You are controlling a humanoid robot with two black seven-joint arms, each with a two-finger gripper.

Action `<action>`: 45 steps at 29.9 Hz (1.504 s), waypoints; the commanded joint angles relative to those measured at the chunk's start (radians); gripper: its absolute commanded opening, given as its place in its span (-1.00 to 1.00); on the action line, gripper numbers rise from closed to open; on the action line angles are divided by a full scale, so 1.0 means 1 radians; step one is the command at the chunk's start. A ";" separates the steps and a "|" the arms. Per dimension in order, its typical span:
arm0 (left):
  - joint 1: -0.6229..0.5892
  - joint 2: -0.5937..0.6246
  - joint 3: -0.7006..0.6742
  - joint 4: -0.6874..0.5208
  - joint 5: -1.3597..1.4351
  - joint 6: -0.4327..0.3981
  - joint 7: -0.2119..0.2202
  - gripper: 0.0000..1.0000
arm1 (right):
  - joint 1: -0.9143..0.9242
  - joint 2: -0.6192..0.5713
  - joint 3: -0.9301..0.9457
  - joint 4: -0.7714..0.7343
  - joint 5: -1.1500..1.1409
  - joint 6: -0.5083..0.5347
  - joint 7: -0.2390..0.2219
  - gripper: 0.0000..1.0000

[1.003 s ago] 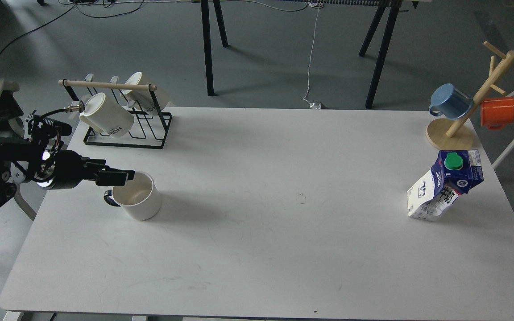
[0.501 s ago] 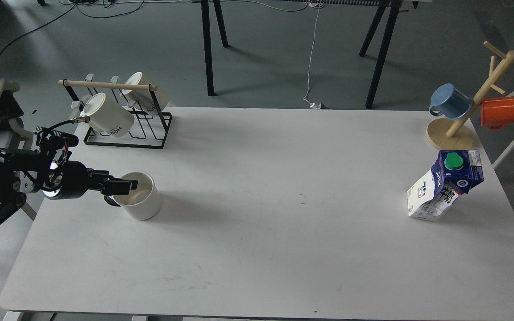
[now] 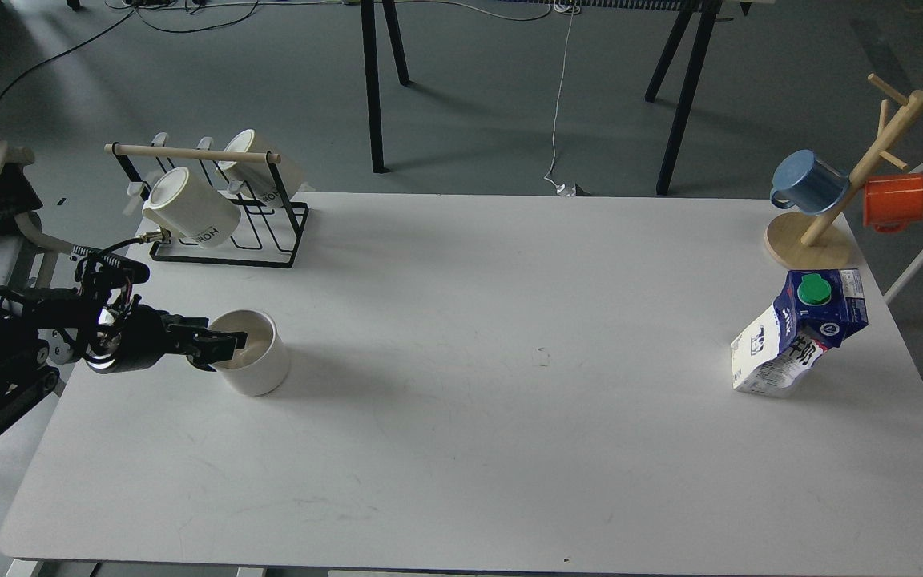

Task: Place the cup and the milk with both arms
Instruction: 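Reach the left gripper to the white mug and grasp its rim, then lift the white mug with the left gripper and carry it toward table center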

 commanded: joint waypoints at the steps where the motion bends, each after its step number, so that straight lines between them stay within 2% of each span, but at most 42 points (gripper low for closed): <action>1: 0.013 -0.002 0.000 0.000 0.012 0.022 0.000 -0.35 | 0.000 0.001 -0.001 -0.002 0.000 0.000 0.000 0.86; 4: 0.017 -0.005 -0.001 0.000 0.024 0.062 0.000 -0.90 | -0.001 0.002 -0.001 -0.004 -0.002 0.000 0.000 0.86; 7: 0.033 -0.002 -0.001 0.000 0.024 0.114 0.000 -0.98 | -0.003 0.022 0.000 -0.004 -0.002 0.000 0.000 0.86; 21: 0.024 -0.001 -0.016 -0.008 0.014 0.119 0.000 -1.00 | -0.009 0.048 0.002 -0.010 -0.005 0.000 -0.001 0.86; 27: -0.031 -0.002 -0.018 -0.060 0.012 0.093 0.000 -1.00 | -0.011 0.039 0.002 -0.011 -0.003 0.000 -0.001 0.86; 30: -0.080 -0.013 -0.018 -0.090 0.012 0.050 0.000 -1.00 | -0.011 0.041 0.002 -0.011 -0.002 0.000 -0.001 0.86; 38: -0.203 -0.137 -0.006 -0.118 0.021 -0.019 0.000 -1.00 | -0.012 0.050 0.002 -0.021 -0.002 0.000 0.000 0.86; 45: -0.230 -0.330 -0.003 -0.106 0.027 -0.049 0.000 -1.00 | -0.012 0.056 0.002 -0.048 0.001 0.000 0.000 0.86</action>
